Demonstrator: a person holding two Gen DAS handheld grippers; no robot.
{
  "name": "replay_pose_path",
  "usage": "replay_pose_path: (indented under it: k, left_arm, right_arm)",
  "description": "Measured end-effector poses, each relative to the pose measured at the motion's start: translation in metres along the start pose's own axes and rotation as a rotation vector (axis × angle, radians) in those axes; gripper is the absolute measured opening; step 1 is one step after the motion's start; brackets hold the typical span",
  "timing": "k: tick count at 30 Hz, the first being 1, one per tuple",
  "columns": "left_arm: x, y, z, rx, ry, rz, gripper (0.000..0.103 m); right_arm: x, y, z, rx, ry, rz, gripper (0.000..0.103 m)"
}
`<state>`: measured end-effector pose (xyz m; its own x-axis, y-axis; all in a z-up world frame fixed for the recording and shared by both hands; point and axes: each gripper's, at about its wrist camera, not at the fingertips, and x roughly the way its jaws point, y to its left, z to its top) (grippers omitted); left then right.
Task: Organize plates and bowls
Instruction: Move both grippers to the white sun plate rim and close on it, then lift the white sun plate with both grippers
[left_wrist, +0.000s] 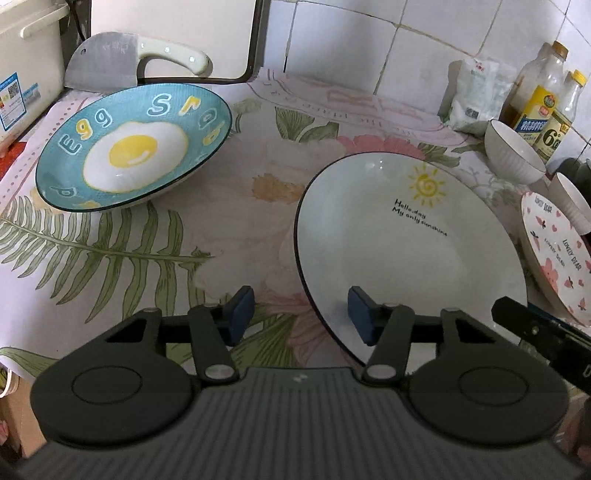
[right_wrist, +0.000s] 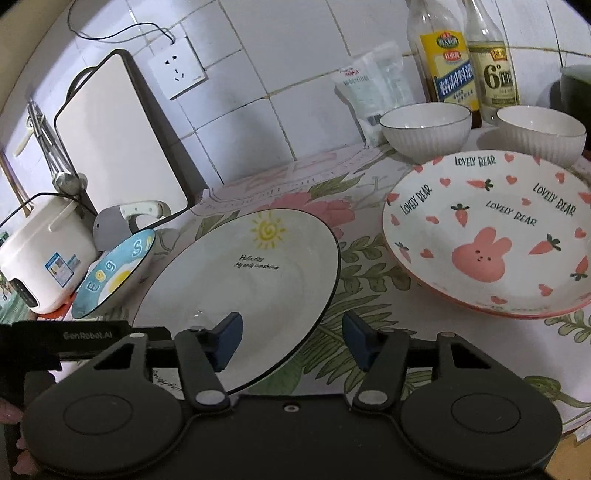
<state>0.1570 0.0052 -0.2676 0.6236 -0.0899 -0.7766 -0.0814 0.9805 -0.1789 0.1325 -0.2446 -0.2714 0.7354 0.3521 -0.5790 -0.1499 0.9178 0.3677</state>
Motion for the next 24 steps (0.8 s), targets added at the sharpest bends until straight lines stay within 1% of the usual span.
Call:
replay_pose_path:
  k: [1,4,5,6,7,8,9,10,12,13,14,17,20,24]
  left_arm:
    - [0.000,0.000,0.001,-0.006,0.002,-0.006,0.048]
    - [0.002,-0.001,0.003,-0.023,0.013,-0.010,0.046]
    - [0.003,-0.001,0.004,-0.019,0.015,-0.011,0.044]
    - [0.004,-0.002,0.005,-0.019,0.015,-0.015,0.041]
    - [0.004,-0.002,0.006,-0.022,0.017,-0.029,0.033]
    - [0.005,-0.003,0.007,-0.026,0.022,-0.042,0.030]
    - [0.005,-0.003,0.008,-0.034,0.026,-0.049,0.029]
    - [0.006,-0.005,0.008,-0.037,0.020,-0.043,0.029]
    - [0.007,-0.010,0.007,-0.015,-0.001,-0.016,0.030]
    - [0.008,-0.014,0.007,0.002,-0.010,-0.005,0.030]
    - [0.008,-0.017,0.007,0.015,-0.021,0.002,0.030]
    - [0.007,-0.017,0.004,0.015,-0.046,0.006,0.030]
    - [0.007,-0.015,0.005,0.005,-0.038,-0.001,0.028]
    - [0.006,-0.018,0.008,0.039,-0.032,0.005,0.027]
  right_arm:
    - [0.001,0.000,0.000,0.000,0.002,-0.001,0.062]
    - [0.006,-0.002,-0.001,0.003,0.010,0.001,0.061]
    - [0.007,-0.002,-0.001,0.004,0.013,0.002,0.061]
    - [0.008,-0.002,-0.002,0.006,0.017,0.005,0.058]
    - [0.009,-0.002,-0.002,0.008,0.020,0.008,0.053]
    - [0.010,-0.002,-0.001,0.009,0.022,0.011,0.051]
    - [0.011,-0.001,0.000,0.008,0.028,0.007,0.036]
    - [0.010,-0.001,0.001,0.013,0.030,-0.016,0.029]
    - [0.011,-0.003,0.002,0.043,0.037,-0.016,0.026]
    - [0.011,-0.005,0.003,0.055,0.040,-0.016,0.023]
    - [0.012,-0.007,0.003,0.056,0.041,-0.006,0.023]
    - [0.013,-0.009,0.002,0.054,0.038,0.006,0.023]
    - [0.015,-0.010,0.000,0.054,0.033,0.015,0.023]
    - [0.016,-0.001,0.003,-0.012,0.044,-0.012,0.024]
